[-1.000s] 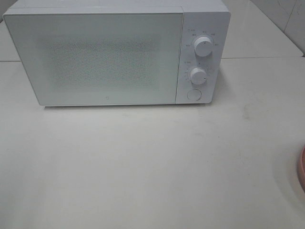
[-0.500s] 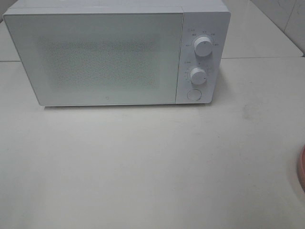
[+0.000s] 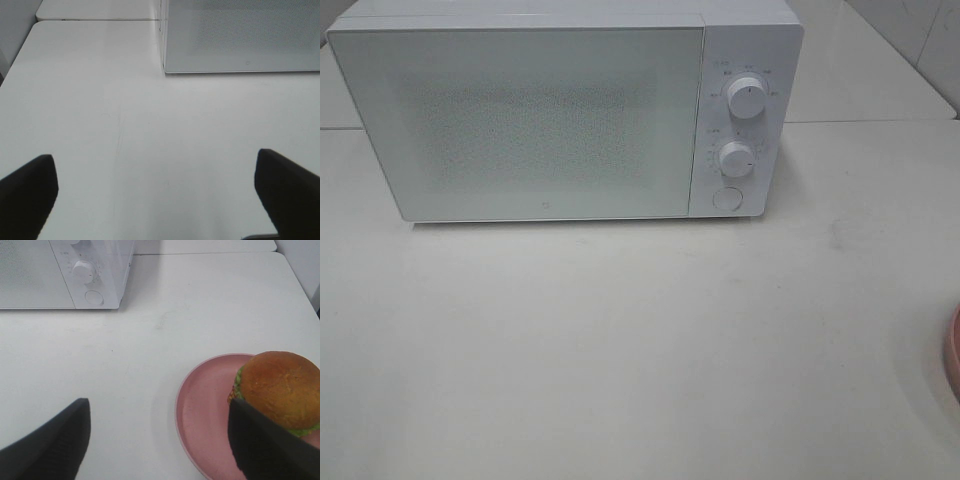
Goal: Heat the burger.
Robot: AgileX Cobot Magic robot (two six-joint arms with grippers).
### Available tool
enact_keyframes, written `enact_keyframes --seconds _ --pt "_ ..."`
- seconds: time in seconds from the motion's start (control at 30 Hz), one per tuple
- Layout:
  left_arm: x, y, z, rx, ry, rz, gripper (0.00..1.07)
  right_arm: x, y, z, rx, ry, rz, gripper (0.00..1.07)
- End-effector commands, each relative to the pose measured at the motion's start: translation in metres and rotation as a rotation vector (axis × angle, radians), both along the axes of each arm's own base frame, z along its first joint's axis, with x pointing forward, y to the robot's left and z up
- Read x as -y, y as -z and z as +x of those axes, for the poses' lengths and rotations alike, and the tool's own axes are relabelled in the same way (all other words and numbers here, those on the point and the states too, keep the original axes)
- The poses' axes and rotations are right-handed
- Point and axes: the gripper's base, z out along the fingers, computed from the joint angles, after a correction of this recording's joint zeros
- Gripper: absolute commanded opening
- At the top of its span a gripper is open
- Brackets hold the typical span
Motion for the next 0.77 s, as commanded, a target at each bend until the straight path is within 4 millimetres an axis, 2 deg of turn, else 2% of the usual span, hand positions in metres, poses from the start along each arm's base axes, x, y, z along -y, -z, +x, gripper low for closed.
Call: enact_keyframes --seconds 0.03,0.77 --pt "0.0005 0.0007 -0.0032 0.021 -0.004 -0.011 1.0 -0.0001 -0.0003 -0.0027 0.034 -0.004 -0.006 0.75" --pt "0.0005 0.0007 -0.0032 0.021 -0.004 -0.011 1.0 -0.0001 -0.0003 -0.0027 0.034 -0.004 -0.006 0.75"
